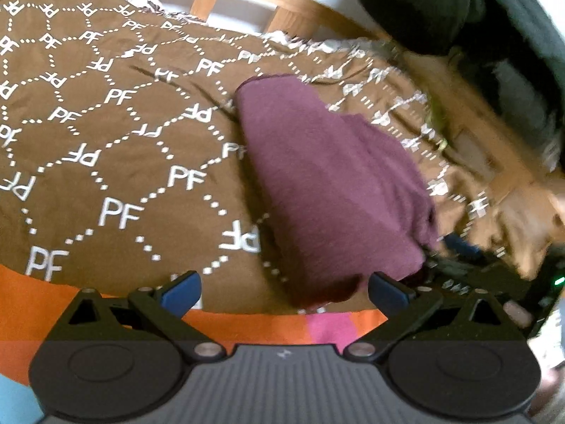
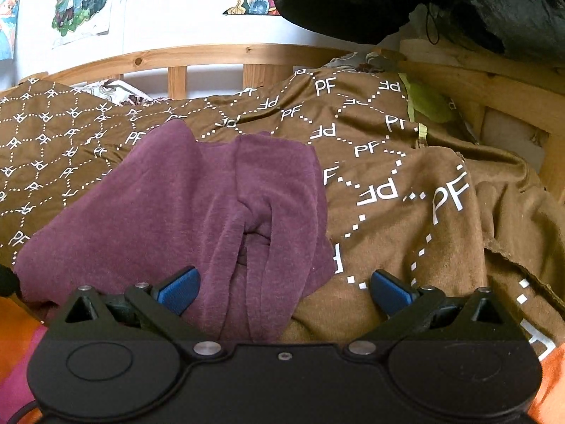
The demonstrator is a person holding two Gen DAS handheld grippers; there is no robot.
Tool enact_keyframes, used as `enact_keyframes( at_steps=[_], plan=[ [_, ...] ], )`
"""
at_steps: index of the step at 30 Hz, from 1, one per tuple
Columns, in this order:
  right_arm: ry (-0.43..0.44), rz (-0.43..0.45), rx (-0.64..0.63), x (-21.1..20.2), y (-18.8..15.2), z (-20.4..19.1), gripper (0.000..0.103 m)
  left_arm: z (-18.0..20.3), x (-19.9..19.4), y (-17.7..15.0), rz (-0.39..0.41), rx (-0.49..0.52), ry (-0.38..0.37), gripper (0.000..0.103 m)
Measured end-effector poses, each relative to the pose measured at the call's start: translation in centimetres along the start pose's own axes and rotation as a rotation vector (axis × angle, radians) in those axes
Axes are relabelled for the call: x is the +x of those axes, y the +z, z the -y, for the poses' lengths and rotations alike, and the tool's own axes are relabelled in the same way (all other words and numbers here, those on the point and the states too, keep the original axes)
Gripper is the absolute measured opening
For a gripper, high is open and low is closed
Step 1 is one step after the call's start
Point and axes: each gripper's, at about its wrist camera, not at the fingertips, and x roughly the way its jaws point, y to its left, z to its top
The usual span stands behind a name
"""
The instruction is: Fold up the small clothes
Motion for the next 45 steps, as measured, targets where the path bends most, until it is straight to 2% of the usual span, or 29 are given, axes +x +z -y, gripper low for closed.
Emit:
enact_keyframes(
  at_steps=[3,6,8,11,18,33,36,38,40,43,44,45],
  plan=[
    [0.005,0.011,0.008,0.0,-0.2,0.1,0.102,0.1,-0.6,0.2,0.038,-0.01,-0.043,0.102],
    [0.007,0.016,0.018,-0.2,-0.4,0.2,0.102,0.6,-0.8,0.4,0.063,0.003,-0.047,0.102],
    [0.006,0.02,0.022,-0.2,-0.5,0.1,0.102,0.8,-0.2,0.5,0.045,0.015,-0.009,0.102],
    [0.005,0.023,0.026,-0.2,-0.6,0.2,0.102,1.0,1.1,0.3,-0.01,0.056,0.092,0.103],
    [0.0,0.031,0.032,-0.5,-0.8,0.1,0.102,-0.5,1.6,0.1,-0.053,-0.016,0.036,0.103],
    [-0.008,0.04,0.043,-1.0,-0.6,-0.1,0.102,-0.7,1.8,0.0,-0.053,-0.016,0.036,0.103],
    [0.103,0.067,0.204,-2.1,0.1,1.4,0.102,-0.9,1.8,0.1,-0.054,-0.019,0.033,0.103],
    [0.14,0.079,0.292,-2.3,0.8,2.2,0.102,-1.0,1.8,0.1,-0.055,-0.022,0.03,0.103],
    [0.173,0.077,0.315,-2.0,1.9,2.5,0.102,-0.9,1.8,0.0,-0.054,-0.019,0.032,0.103],
    [0.216,0.069,0.291,-1.1,3.8,2.5,0.095,-0.9,1.8,0.0,-0.052,-0.016,0.034,0.103],
    [0.241,0.044,0.287,-0.4,4.5,2.5,0.091,-0.9,1.8,0.0,-0.052,-0.017,0.034,0.103],
    [0.256,0.033,0.293,0.1,5.0,2.7,0.082,-0.9,1.8,0.0,-0.052,-0.018,0.034,0.103]
  ],
)
